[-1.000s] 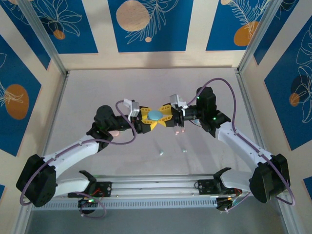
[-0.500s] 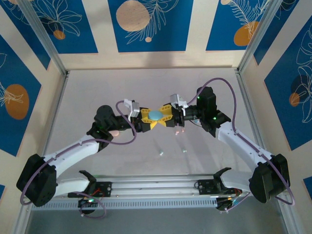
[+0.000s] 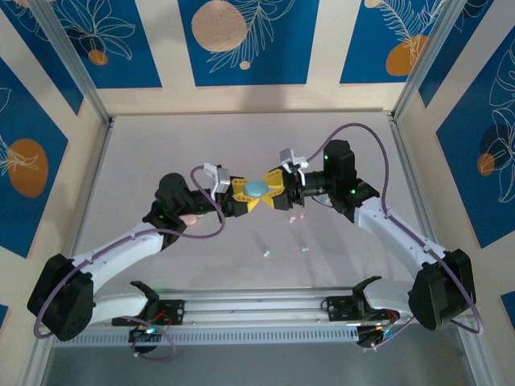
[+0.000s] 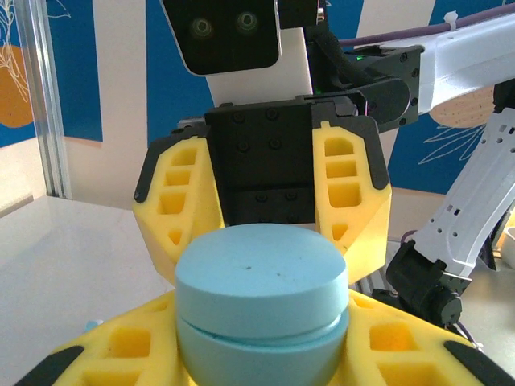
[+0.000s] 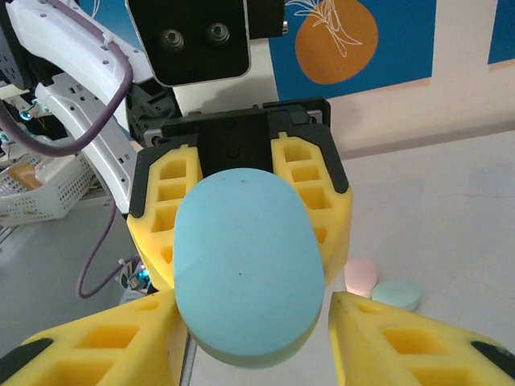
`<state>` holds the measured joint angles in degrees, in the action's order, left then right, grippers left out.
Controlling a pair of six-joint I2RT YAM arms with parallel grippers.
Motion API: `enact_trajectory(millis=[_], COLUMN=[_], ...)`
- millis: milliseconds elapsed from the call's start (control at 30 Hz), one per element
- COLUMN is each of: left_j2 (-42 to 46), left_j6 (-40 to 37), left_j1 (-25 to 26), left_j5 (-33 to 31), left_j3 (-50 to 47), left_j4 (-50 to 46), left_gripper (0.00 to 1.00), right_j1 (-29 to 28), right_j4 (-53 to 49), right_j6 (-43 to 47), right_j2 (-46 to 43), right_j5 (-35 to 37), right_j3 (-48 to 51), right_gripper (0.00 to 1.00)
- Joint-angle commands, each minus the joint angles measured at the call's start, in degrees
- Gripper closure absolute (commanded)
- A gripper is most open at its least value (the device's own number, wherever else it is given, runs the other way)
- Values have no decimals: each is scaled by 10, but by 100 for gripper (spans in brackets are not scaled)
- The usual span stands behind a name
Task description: Insert the wireless bluetooth earbuds into the charging case
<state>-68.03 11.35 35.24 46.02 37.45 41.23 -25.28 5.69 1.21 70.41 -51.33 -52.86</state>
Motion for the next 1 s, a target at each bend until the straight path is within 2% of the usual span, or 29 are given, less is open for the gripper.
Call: enact_trajectory(millis=[0,333,500,667,733,967], left_j2=[5,6,7,8,7,4], left_j6=[-20,-12,-7,-3,4,24], left_j1=[4,4,4,4,4,4], left_j5=[47,43,18,-11,-17,-34], left_j3=[9,6,0,-10,-13,-24], left_j4=[19,28,33,41,52,89], left_gripper=[76,78,78,78,78,78], right_j1=[15,16,15,15,15,16], right_j4=[-2,-21,-24,-29,-31,-25], right_j6=[-50,-109,-117,-113,-106,-123], right_j2=[10,34,34,2,-14,-77], right_j5=[33,91,66,52,64,131], right_j3=[-27,-52,-57,-47,-38,-9], right_gripper=[48,43,42,36,33,31])
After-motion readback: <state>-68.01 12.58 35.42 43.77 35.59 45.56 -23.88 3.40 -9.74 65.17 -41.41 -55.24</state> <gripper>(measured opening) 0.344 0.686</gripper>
